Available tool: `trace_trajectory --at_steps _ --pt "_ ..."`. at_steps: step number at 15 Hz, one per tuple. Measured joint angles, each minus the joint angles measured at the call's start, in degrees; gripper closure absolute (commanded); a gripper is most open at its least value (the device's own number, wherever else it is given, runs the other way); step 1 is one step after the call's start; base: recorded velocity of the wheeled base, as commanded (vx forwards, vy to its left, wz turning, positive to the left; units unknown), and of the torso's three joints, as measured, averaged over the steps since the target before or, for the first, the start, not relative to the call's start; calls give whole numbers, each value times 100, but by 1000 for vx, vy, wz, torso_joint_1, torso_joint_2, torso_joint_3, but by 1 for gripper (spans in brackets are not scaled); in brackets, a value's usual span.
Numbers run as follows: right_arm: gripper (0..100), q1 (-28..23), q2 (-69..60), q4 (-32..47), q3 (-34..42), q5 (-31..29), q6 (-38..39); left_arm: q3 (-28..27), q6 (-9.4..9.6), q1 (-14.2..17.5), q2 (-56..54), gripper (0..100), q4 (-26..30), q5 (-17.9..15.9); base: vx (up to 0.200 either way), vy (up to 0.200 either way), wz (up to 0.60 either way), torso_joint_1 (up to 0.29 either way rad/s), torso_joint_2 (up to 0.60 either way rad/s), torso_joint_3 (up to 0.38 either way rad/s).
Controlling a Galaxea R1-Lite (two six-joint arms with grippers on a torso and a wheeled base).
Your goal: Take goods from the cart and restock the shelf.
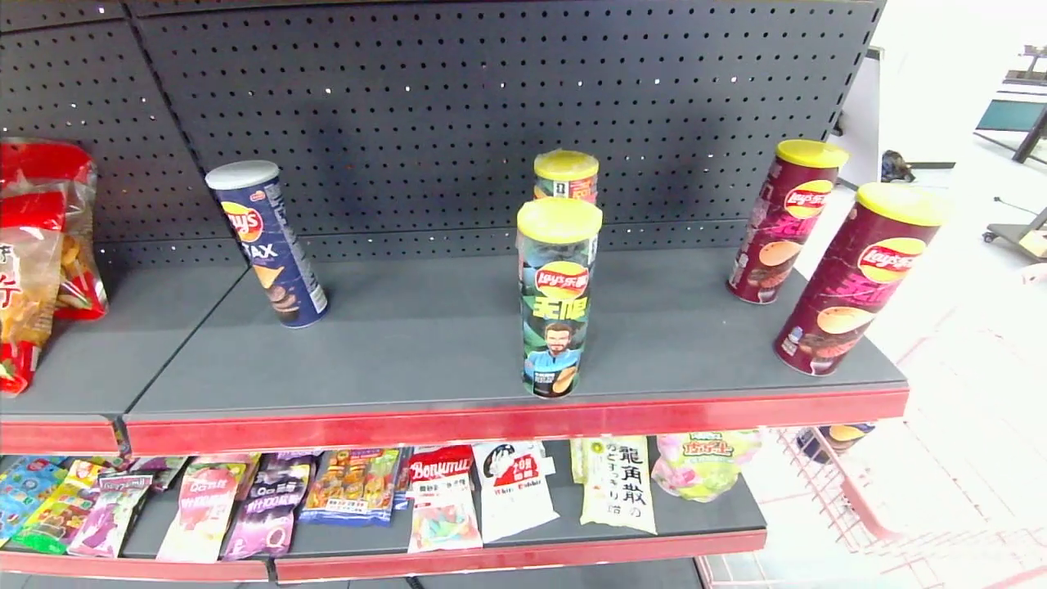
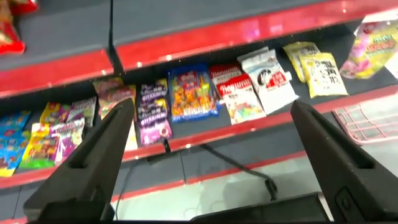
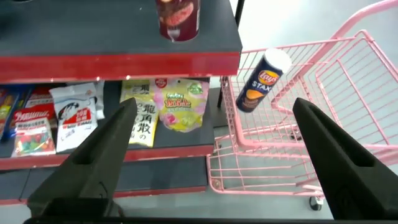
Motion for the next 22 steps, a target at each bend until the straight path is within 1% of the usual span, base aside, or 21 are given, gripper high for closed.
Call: trace_trajectory --at_steps 3,5,12,14,17,18,20,21,22 --pt "0 2 -33 -1 37 13 -74 56 10 1 -83 0 -7 0 0 0 0 0 0 0" --pt "0 20 -88 2 95 24 -171 87 11 -2 -139 0 -9 5 0 -200 0 22 7 -2" --pt "0 26 -184 2 146 26 -246 130 202 -2 -224 0 -11 10 0 -200 0 6 3 3" --pt "0 26 -216 7 196 26 -249 139 232 -2 -251 0 -13 -6 0 0 0 0 0 0" --pt "0 22 -227 10 222 28 -257 174 358 -66 -295 0 -11 -11 0 0 0 0 0 0" --pt "0 22 -227 0 229 33 -257 183 453 -77 -307 0 -18 -9 0 0 0 0 0 0" --pt "0 28 -229 10 255 28 -257 207 555 -79 -323 0 -13 -6 0 0 0 0 0 0" --pt "0 28 -232 7 260 33 -257 210 561 -77 -328 0 -11 11 0 0 0 0 0 0" --pt "0 26 -229 7 265 35 -260 218 568 -79 -332 0 -16 16 0 -200 0 2 7 7"
